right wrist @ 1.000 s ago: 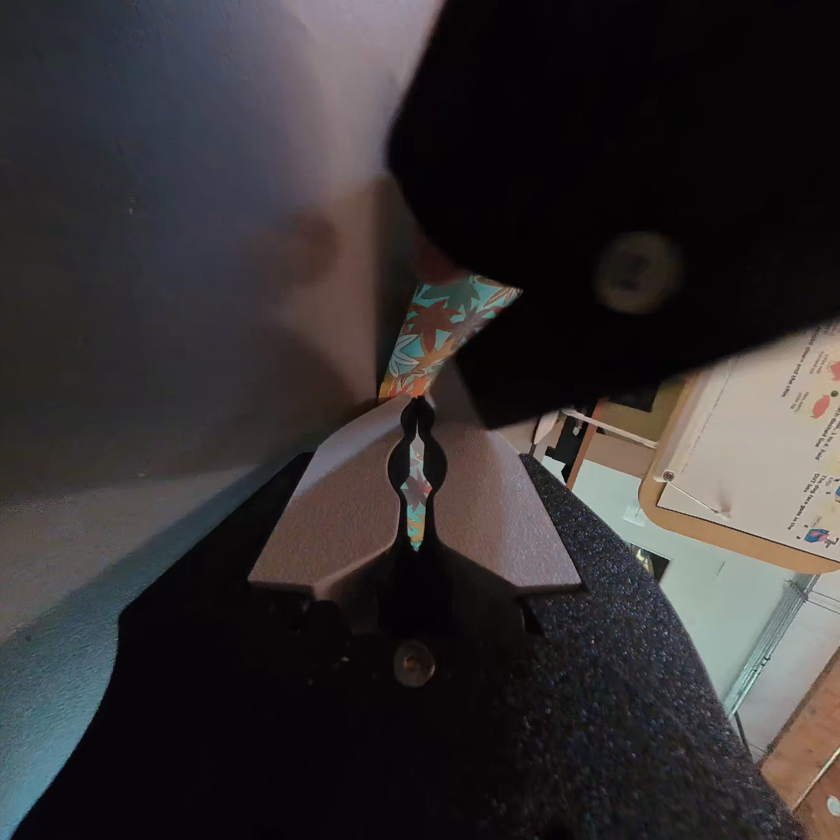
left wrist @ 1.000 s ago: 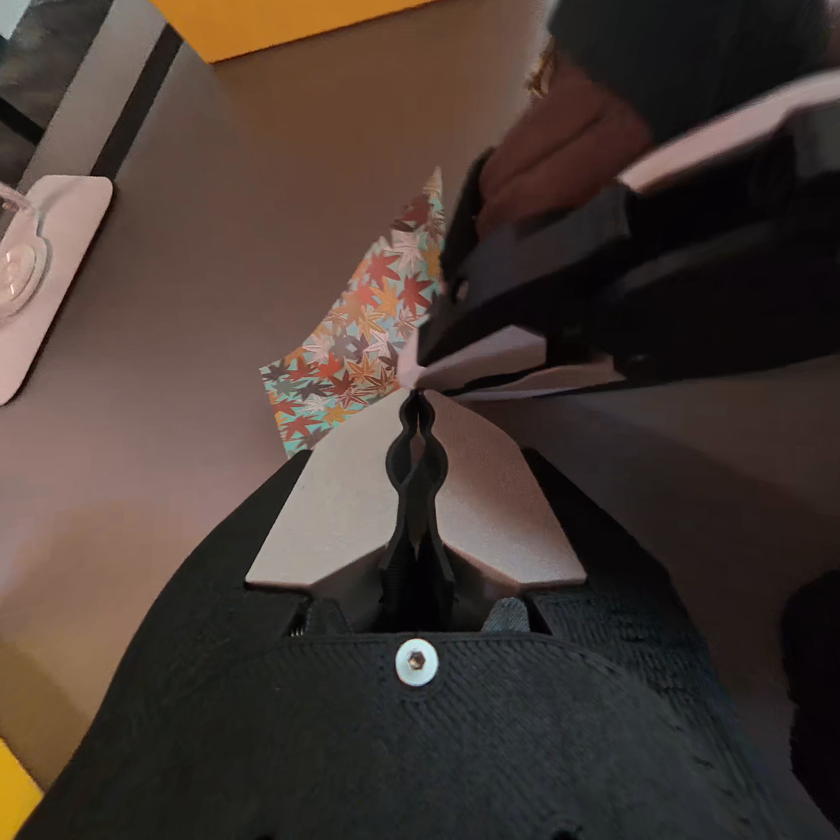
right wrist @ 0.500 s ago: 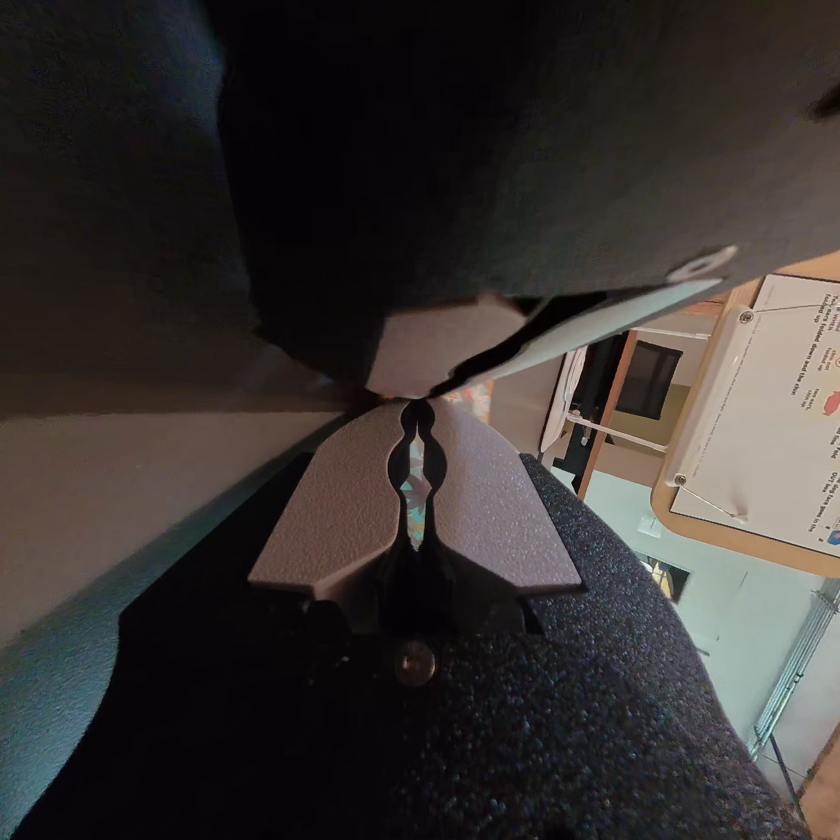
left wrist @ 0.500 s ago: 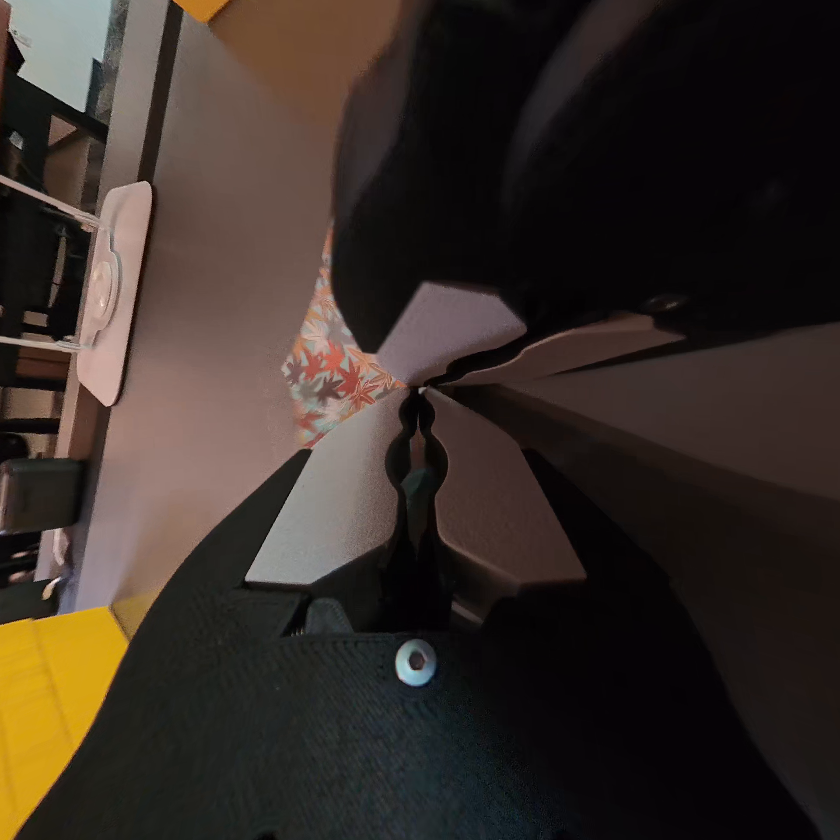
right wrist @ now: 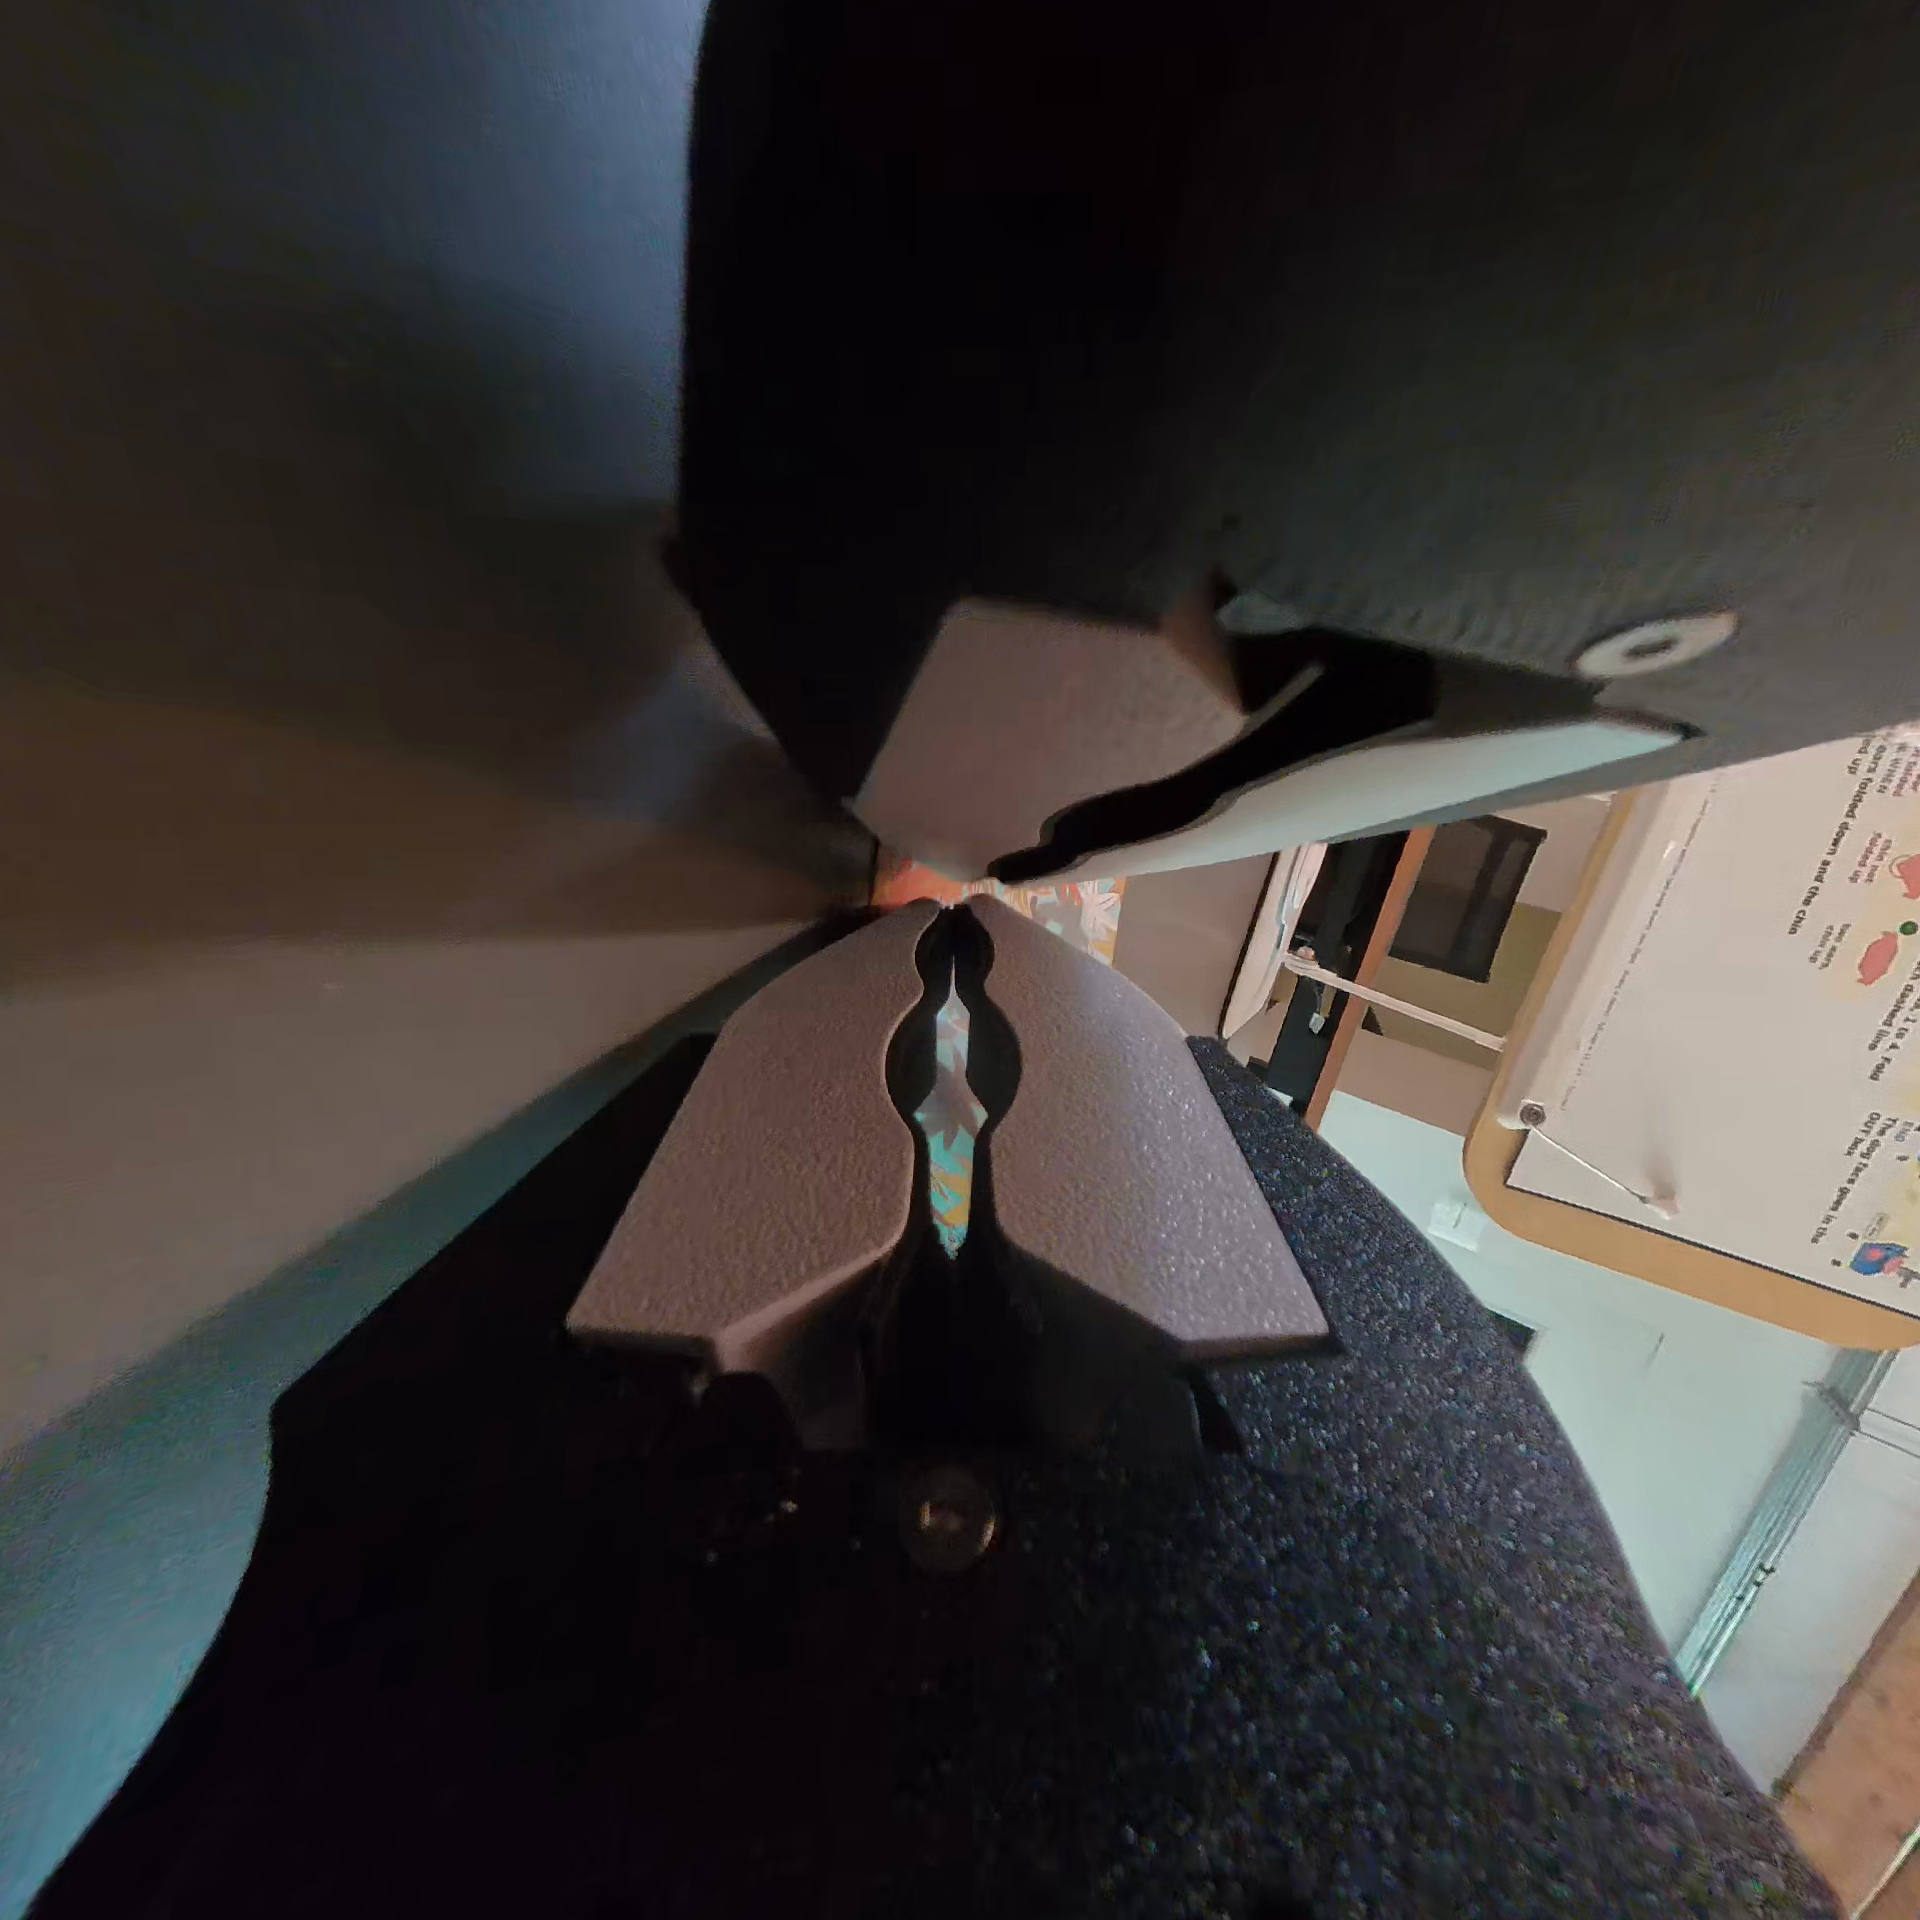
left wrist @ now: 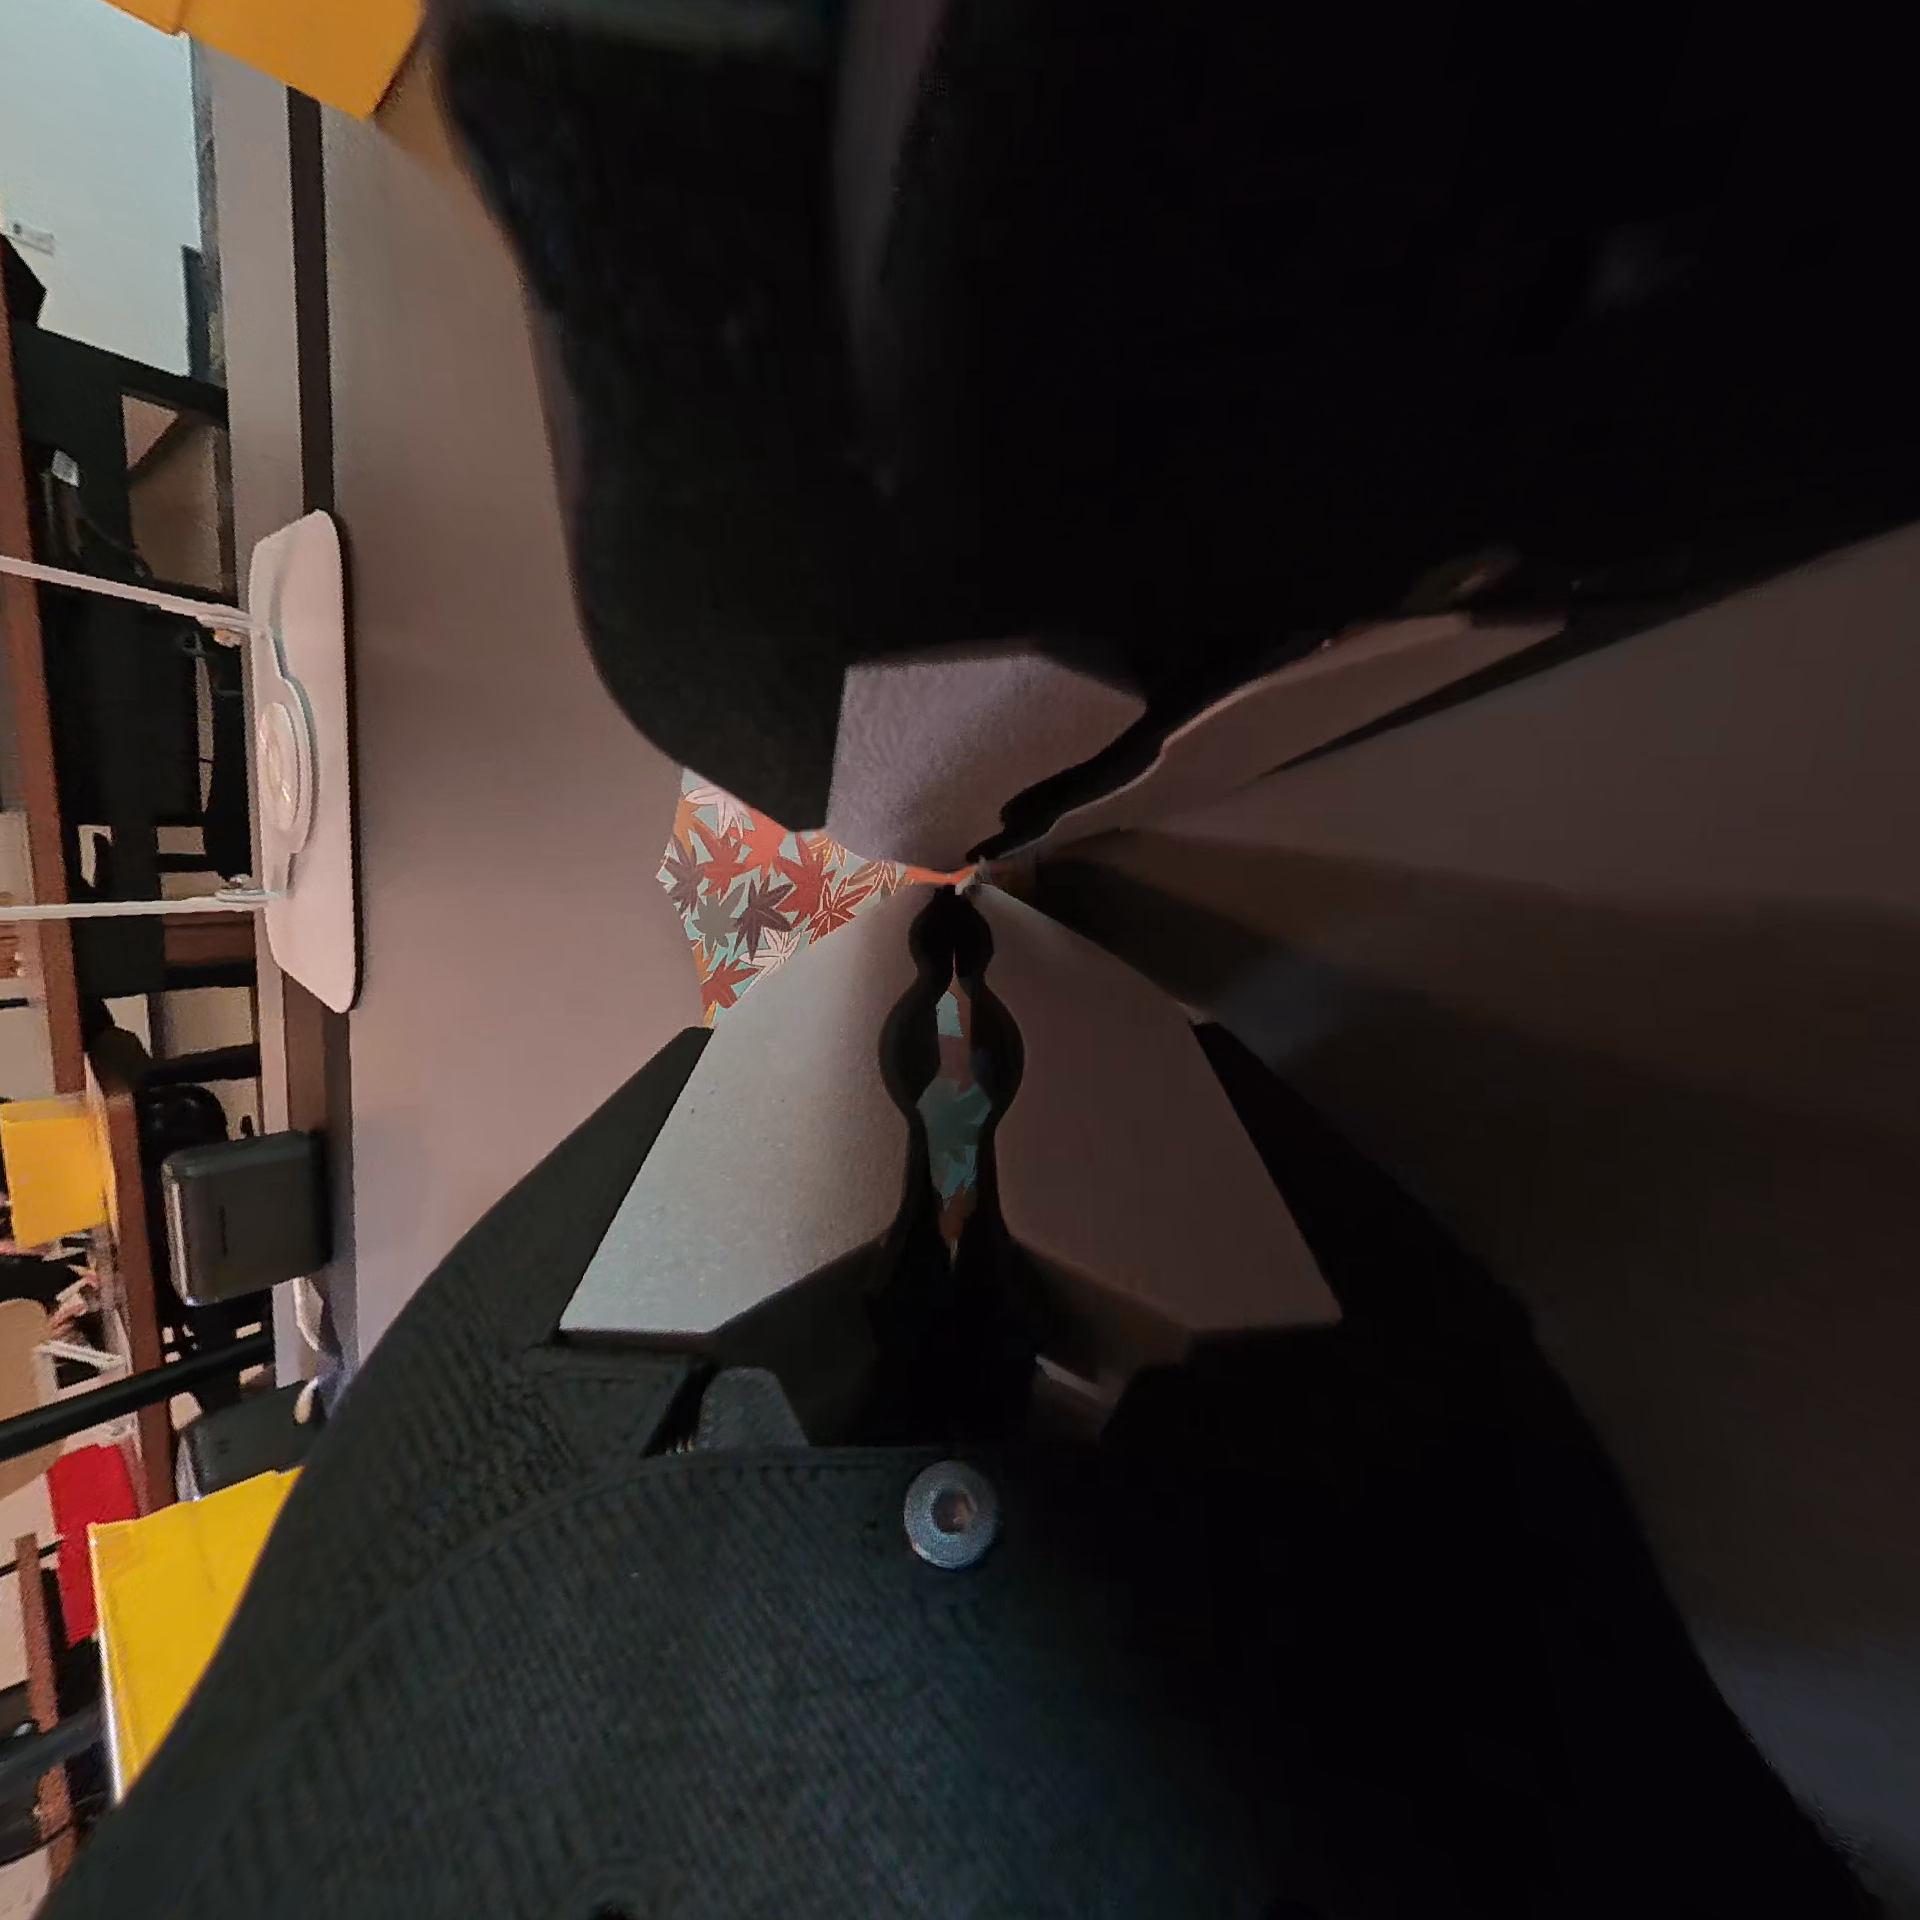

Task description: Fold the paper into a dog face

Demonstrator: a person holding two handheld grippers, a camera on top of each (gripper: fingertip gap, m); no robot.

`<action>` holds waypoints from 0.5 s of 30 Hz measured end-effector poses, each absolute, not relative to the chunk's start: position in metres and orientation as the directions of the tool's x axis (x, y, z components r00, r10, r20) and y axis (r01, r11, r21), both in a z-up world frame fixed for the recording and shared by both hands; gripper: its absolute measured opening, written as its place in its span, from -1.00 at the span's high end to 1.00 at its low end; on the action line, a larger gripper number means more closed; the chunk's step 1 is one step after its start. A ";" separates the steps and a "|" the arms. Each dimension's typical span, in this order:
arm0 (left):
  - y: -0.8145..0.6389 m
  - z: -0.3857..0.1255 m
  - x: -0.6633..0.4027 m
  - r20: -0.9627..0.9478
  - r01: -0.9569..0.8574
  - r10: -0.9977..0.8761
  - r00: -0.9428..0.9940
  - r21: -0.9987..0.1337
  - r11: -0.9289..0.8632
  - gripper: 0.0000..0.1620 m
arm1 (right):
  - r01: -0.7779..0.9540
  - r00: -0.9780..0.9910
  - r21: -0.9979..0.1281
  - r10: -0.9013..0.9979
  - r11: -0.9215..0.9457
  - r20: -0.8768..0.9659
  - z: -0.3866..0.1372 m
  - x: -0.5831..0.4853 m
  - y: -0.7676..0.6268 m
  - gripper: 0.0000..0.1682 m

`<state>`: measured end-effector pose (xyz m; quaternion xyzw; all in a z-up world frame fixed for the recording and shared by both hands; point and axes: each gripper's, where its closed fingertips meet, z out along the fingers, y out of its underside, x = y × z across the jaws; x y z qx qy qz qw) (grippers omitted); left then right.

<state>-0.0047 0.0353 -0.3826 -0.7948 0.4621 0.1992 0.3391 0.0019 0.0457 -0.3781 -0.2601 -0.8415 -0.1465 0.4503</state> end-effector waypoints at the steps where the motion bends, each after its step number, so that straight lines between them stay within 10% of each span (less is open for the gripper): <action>1: 0.035 -0.383 -0.005 -0.627 -0.870 -0.603 0.494 -0.359 -0.340 1.00 | 0.573 -0.464 0.016 0.308 0.819 0.831 -0.378 0.004 0.047 1.00; 15: 0.035 -0.383 -0.004 -0.640 -0.880 -0.604 0.474 -0.341 -0.330 0.99 | 0.546 -0.522 0.099 0.245 0.832 0.817 -0.379 0.021 0.057 1.00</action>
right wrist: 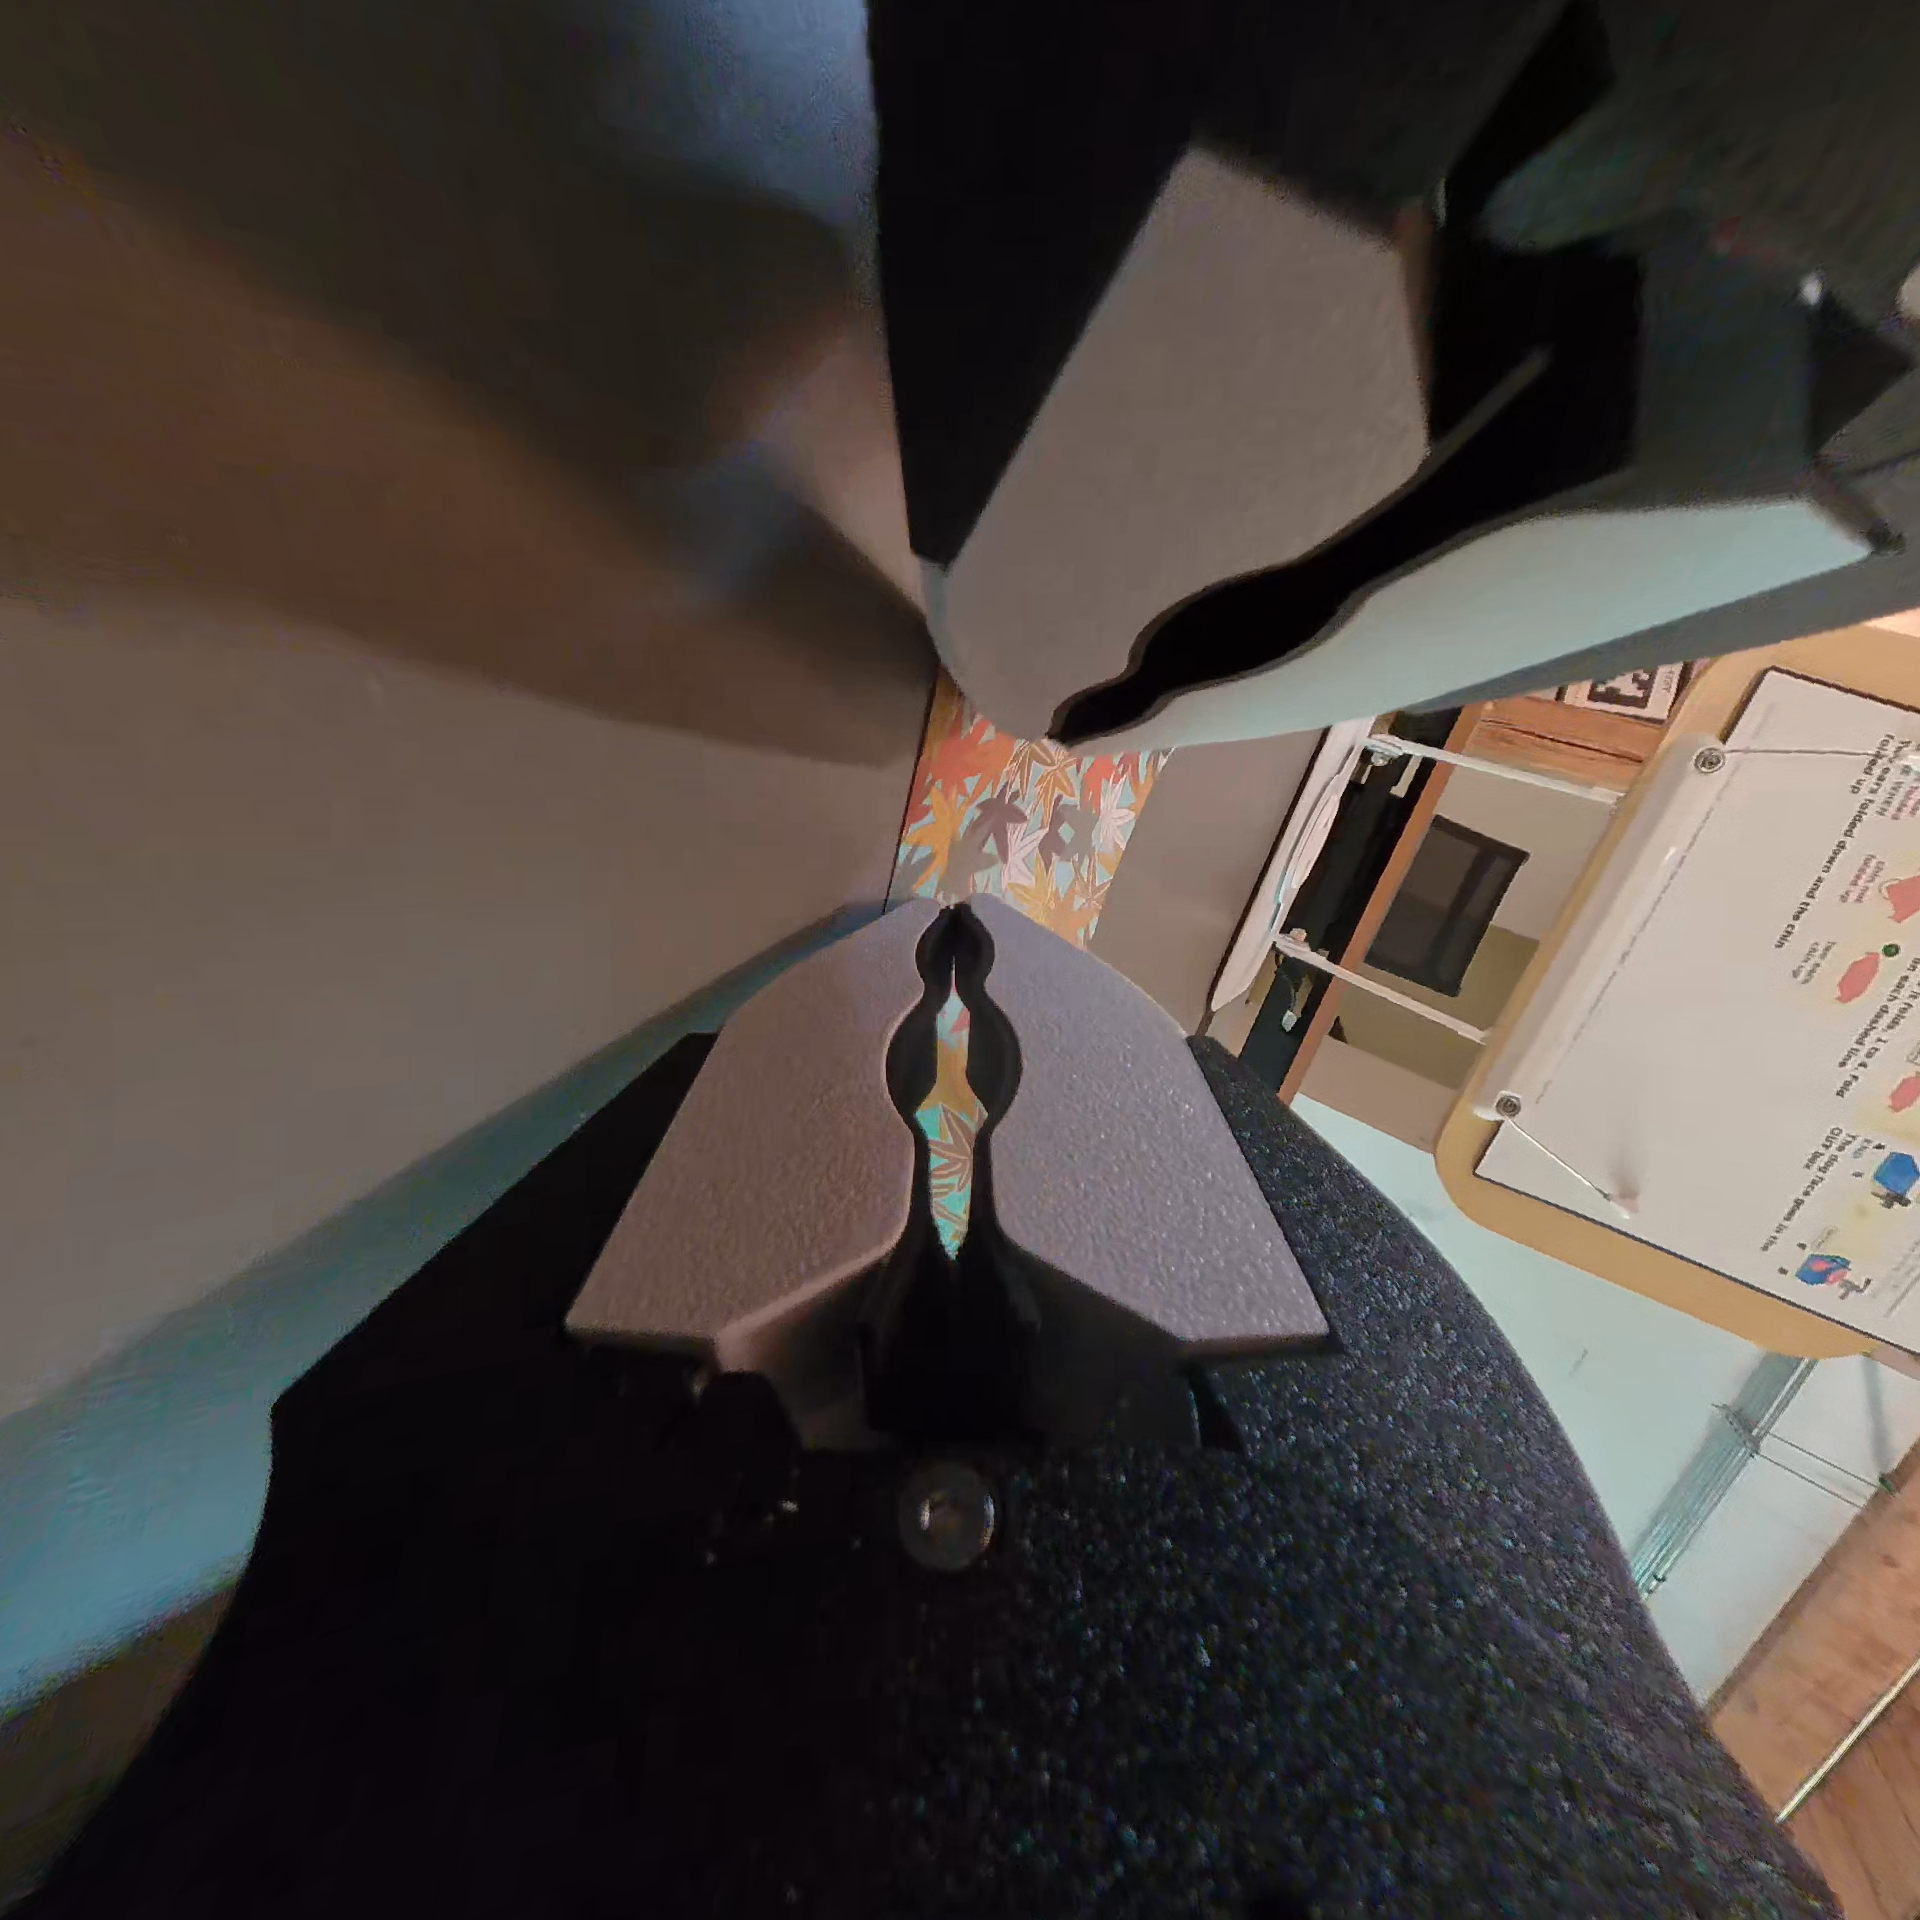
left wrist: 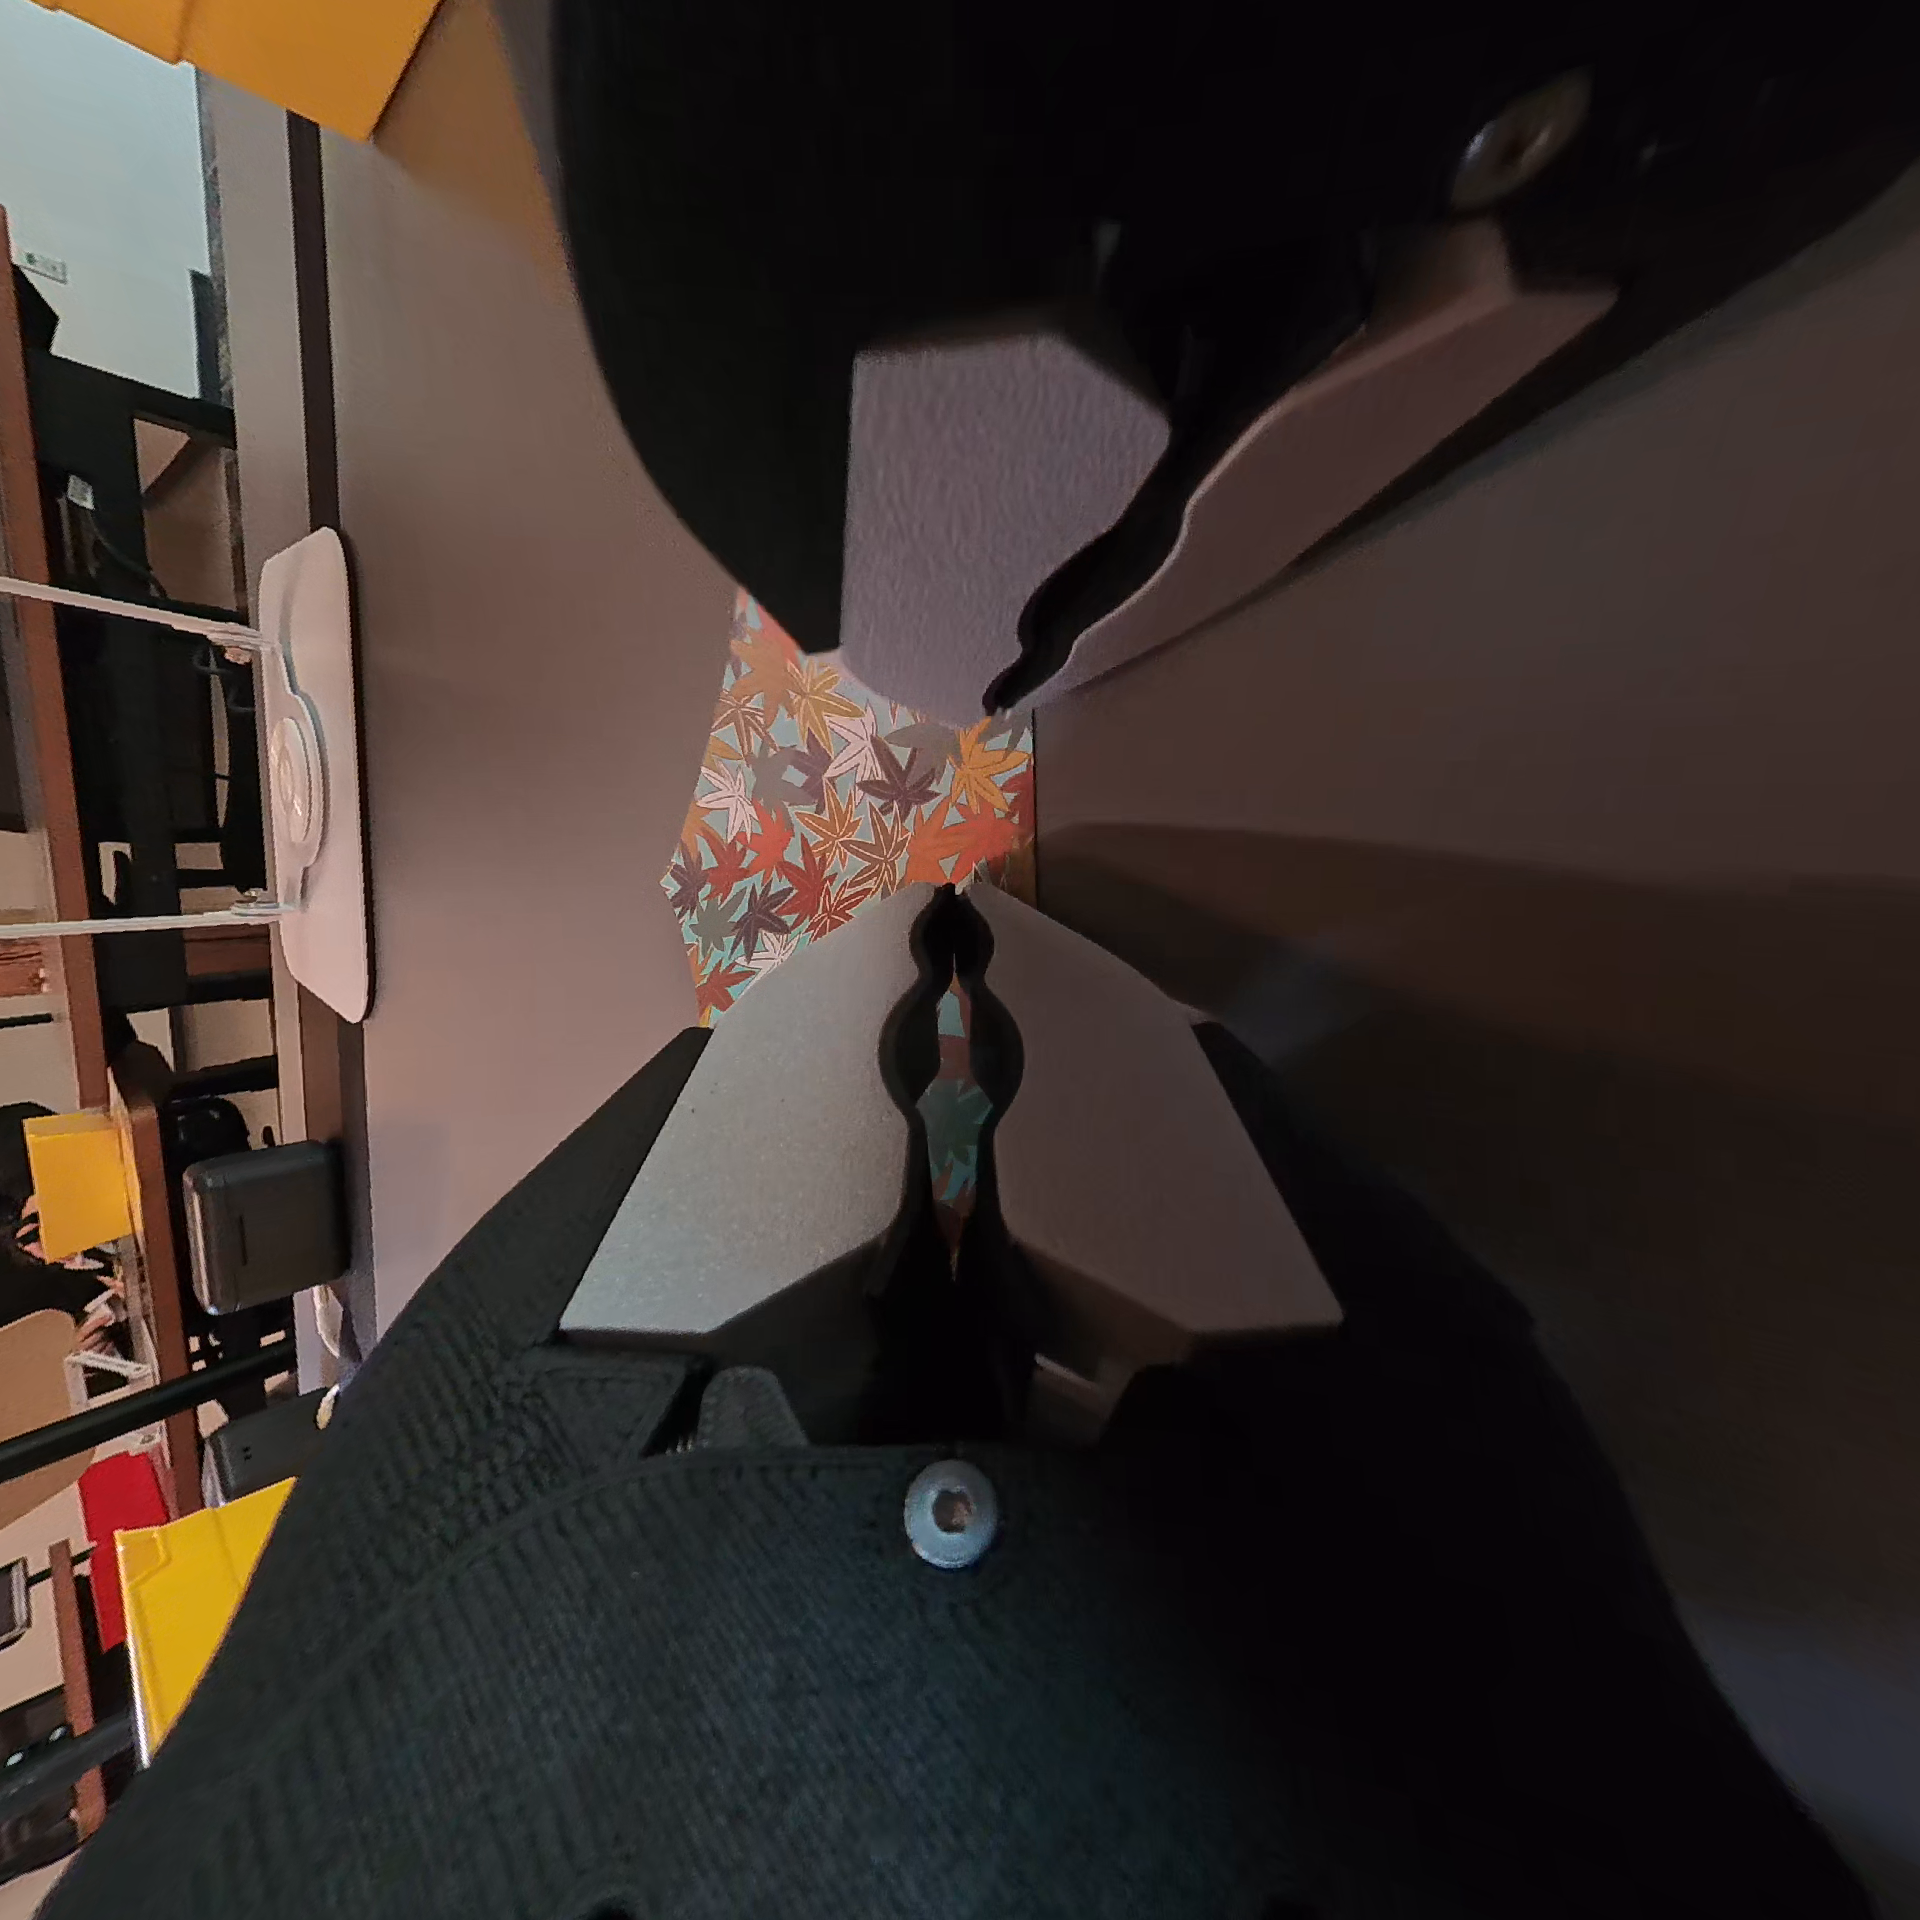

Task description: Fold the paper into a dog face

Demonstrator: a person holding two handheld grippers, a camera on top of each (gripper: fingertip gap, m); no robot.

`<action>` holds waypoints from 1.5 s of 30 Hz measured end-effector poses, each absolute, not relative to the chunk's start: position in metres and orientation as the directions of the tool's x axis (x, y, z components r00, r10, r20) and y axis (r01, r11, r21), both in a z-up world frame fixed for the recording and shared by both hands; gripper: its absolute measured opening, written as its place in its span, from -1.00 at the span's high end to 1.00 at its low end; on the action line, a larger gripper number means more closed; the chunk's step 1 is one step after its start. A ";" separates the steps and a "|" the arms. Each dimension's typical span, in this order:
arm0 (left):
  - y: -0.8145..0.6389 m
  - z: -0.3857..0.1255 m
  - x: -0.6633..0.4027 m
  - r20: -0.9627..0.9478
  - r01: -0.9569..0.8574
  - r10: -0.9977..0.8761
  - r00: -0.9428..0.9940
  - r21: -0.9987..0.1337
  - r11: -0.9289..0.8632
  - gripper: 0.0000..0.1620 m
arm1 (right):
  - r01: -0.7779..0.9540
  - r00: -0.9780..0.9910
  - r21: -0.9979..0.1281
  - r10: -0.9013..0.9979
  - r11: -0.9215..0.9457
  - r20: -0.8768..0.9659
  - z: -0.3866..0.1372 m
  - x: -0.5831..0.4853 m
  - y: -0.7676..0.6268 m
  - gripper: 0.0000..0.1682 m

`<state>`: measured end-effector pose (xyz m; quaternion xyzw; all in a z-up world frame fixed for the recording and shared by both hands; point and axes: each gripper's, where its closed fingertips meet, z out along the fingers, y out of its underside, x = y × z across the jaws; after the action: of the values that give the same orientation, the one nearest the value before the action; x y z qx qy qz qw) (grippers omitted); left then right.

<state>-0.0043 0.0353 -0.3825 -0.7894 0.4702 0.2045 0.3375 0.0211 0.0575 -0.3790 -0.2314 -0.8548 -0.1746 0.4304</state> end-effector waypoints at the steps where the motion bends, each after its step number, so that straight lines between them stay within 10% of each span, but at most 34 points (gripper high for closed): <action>1: 0.035 -0.383 -0.004 -0.642 -0.882 -0.604 0.472 -0.339 -0.328 0.99 | 0.551 -0.524 0.104 0.246 0.828 0.816 -0.379 0.023 0.059 1.00; 29: 0.035 -0.382 -0.003 -0.656 -0.896 -0.610 0.444 -0.311 -0.317 1.00 | 0.661 -0.589 0.223 0.310 0.717 0.746 -0.381 0.093 0.109 1.00; 36: 0.035 -0.382 -0.002 -0.651 -0.922 -0.655 0.383 -0.311 -0.230 1.00 | 0.491 -0.457 -0.005 0.263 0.871 0.850 -0.352 0.042 0.073 1.00; 45: 0.038 -0.380 -0.005 -0.683 -0.937 -0.658 0.317 -0.335 -0.104 1.00 | 0.476 -0.506 0.007 0.268 0.880 0.820 -0.379 0.012 0.050 1.00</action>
<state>-0.0052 0.0380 -0.3802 -0.7194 0.5542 0.1853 0.3755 0.0120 0.0499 -0.3789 -0.2162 -0.8601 -0.1162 0.4473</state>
